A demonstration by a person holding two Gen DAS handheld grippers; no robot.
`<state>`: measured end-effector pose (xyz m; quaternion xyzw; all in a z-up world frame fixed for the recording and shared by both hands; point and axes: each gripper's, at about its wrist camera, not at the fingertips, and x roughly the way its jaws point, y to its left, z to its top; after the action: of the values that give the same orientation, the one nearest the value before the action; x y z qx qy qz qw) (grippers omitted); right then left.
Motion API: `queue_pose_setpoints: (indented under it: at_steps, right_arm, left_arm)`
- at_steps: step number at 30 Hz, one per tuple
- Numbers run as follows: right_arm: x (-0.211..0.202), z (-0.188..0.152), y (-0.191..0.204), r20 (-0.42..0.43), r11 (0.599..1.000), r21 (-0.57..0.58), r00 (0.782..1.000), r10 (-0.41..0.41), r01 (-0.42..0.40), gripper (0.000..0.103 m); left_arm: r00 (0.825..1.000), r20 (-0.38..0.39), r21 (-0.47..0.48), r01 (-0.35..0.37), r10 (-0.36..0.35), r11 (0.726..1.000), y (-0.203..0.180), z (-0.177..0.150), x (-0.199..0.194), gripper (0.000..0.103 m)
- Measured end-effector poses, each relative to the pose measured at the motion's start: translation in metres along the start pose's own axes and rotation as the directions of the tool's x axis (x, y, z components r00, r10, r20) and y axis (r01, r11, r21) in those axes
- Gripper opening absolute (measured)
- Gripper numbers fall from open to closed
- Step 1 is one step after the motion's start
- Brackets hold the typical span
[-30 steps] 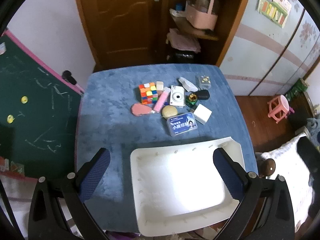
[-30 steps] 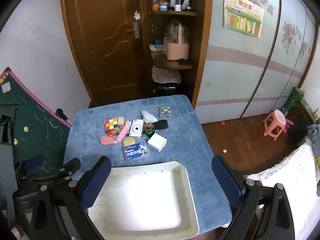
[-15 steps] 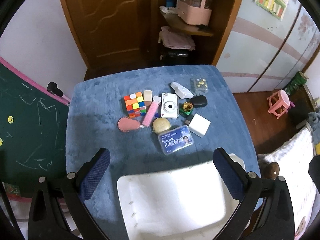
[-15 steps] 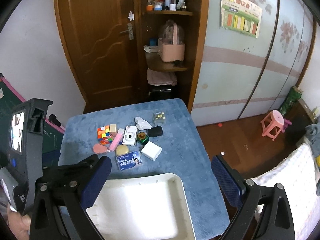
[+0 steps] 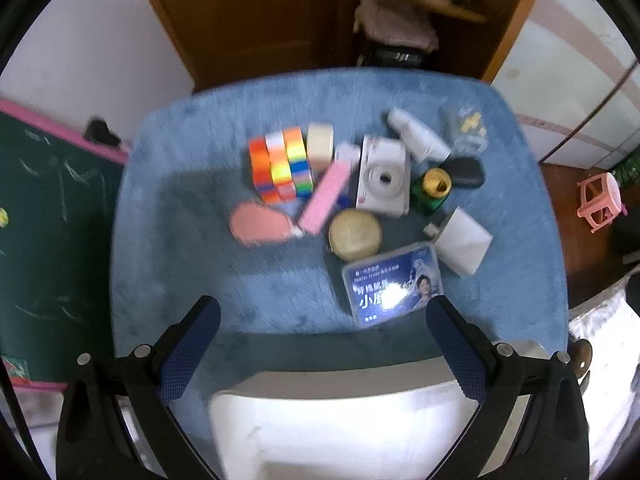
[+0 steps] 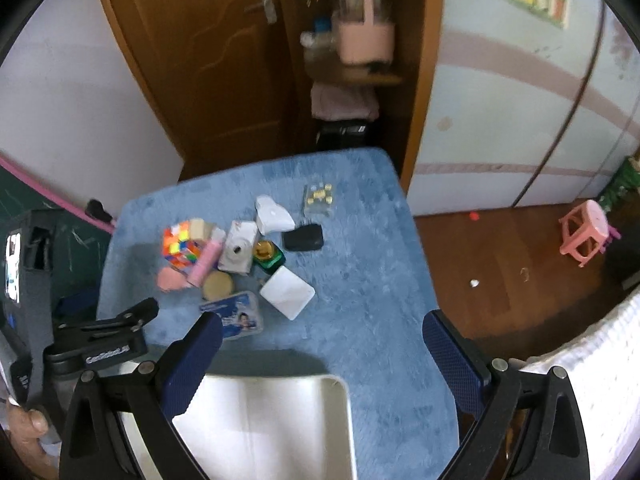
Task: Organize rigid objects
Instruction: 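Move both tools forward over the tray toward the cluster of items, then grasp the blue dental floss box with the left tool while the right tool grasps the white charger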
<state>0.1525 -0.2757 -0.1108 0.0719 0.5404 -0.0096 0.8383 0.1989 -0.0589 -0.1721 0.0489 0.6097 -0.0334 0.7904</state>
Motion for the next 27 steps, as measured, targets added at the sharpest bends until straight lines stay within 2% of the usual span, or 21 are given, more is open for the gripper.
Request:
queue_pose_setpoints:
  at_steps: [3,6,11,14,18,22,24,27]
  right_arm:
    - [0.042,0.008,-0.002,-0.066,0.998,-0.056,0.998,0.023,-0.027,0.098]
    - [0.083,0.012,-0.003,-0.142,0.996,-0.084,0.990,0.023,-0.035,0.095]
    - [0.136,0.020,0.002,-0.246,0.994,-0.044,0.966,0.084,-0.097,0.094]
    - [0.156,0.027,0.013,-0.277,0.990,-0.053,0.954,0.111,-0.130,0.094]
    - [0.180,0.035,0.034,-0.311,0.972,-0.179,0.946,0.090,-0.151,0.094]
    - [0.193,0.030,0.042,-0.345,0.938,-0.292,0.936,0.077,-0.185,0.094]
    - [0.200,0.025,0.045,-0.355,0.922,-0.339,0.933,0.062,-0.190,0.094]
    - [0.213,0.019,0.051,-0.375,0.904,-0.379,0.926,0.047,-0.200,0.088]
  left_arm:
    - [0.996,-0.082,-0.018,0.018,-0.019,1.000,-0.003,-0.001,0.028,0.102]
    - [0.991,-0.128,-0.040,0.029,-0.034,0.999,-0.007,-0.002,0.043,0.102]
    - [0.986,-0.166,-0.075,0.022,-0.034,0.997,-0.014,-0.001,0.058,0.102]
    - [0.983,-0.182,-0.036,0.029,-0.035,0.999,-0.024,-0.001,0.065,0.102]
    - [0.980,-0.197,0.045,0.014,-0.005,0.999,-0.033,-0.004,0.078,0.102]
    - [0.971,-0.229,0.029,0.070,-0.062,0.997,-0.028,-0.009,0.087,0.102]
    - [0.972,-0.228,0.028,0.064,-0.056,0.998,-0.024,-0.010,0.089,0.102]
    - [0.969,-0.240,0.013,0.059,-0.054,0.998,-0.019,-0.012,0.093,0.102]
